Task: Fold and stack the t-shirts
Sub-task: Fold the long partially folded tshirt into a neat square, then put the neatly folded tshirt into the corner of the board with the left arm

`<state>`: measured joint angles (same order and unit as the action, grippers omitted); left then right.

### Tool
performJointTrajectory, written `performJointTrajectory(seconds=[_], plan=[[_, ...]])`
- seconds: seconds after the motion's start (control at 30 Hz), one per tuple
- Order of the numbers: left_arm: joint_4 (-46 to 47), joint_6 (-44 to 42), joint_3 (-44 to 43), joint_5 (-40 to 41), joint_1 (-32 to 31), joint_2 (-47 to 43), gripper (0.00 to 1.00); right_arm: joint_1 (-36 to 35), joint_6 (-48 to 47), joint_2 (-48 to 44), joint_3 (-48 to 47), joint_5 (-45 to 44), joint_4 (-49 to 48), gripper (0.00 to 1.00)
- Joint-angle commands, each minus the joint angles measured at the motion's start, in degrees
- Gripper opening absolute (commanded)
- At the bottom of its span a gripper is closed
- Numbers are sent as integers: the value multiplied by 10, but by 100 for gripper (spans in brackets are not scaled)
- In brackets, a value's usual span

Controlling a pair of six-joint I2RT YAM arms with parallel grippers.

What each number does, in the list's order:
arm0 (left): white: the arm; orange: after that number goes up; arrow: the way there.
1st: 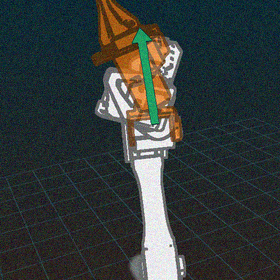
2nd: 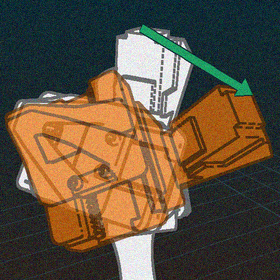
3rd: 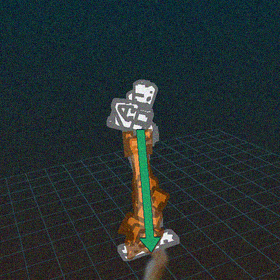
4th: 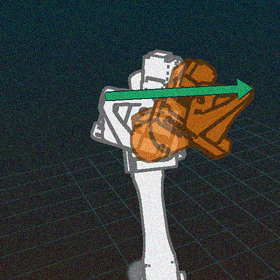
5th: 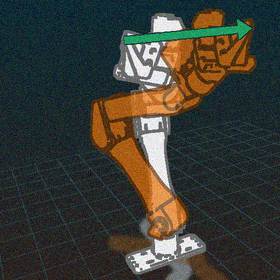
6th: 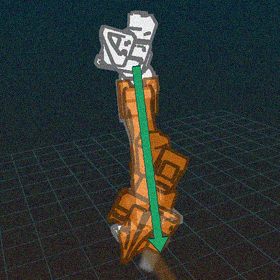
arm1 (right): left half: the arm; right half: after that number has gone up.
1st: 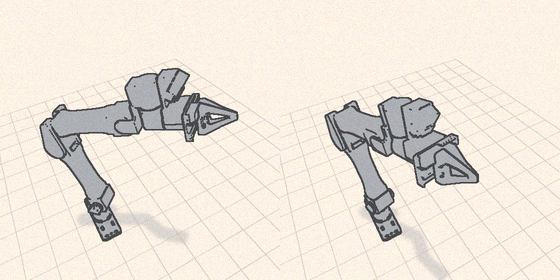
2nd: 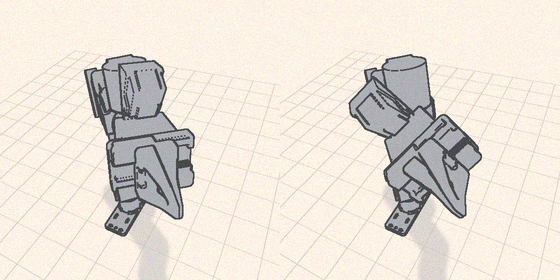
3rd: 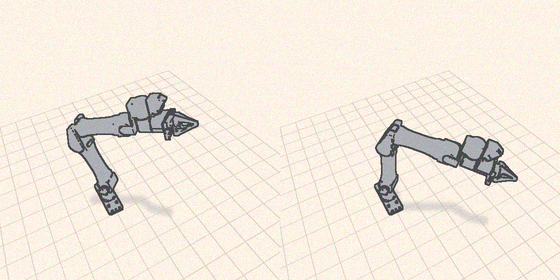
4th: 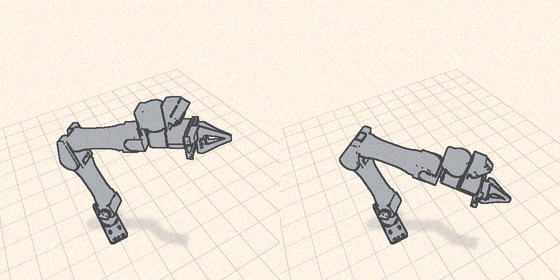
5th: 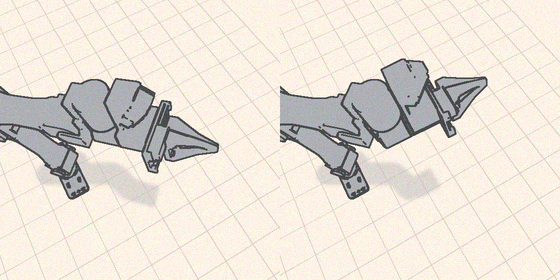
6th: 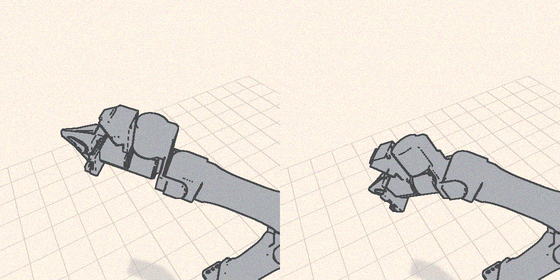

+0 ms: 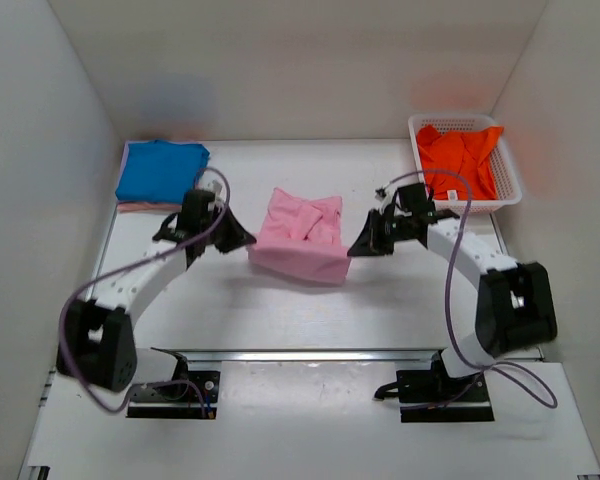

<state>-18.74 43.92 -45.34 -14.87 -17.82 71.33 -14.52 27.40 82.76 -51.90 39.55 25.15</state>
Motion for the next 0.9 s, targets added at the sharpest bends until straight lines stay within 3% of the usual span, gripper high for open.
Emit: performJointTrajectory(seconds=[0.0,0.03,0.1,0.17,0.23,0.27,0.3,0.4,0.53,0.63,0.87], plan=[[31,-52,-149,-13,31,137,0,39,-40,102,-142,5,3,0],[41,-57,-176,-16,39,164,0,48,-48,145,-173,6,2,0],[56,-56,-299,-23,52,281,18,63,-52,218,-284,3,1,0],[43,-70,-409,-3,55,365,25,71,-59,278,-362,-25,1,3],[30,-83,-514,-7,60,445,61,78,-63,355,-435,-29,7,25],[25,-81,-571,-27,61,489,69,81,-65,368,-472,-32,2,30],[23,-72,-607,-53,69,523,68,82,-66,385,-498,-39,5,37],[67,-53,-584,-94,85,532,74,85,-75,396,-523,-53,13,46],[94,-82,-494,-75,83,489,73,85,-82,361,-480,-61,-3,47],[68,-131,-437,-23,75,469,80,88,-85,320,-414,-56,-15,47],[12,-190,-434,39,48,499,84,93,-82,193,-272,-49,-51,44]])
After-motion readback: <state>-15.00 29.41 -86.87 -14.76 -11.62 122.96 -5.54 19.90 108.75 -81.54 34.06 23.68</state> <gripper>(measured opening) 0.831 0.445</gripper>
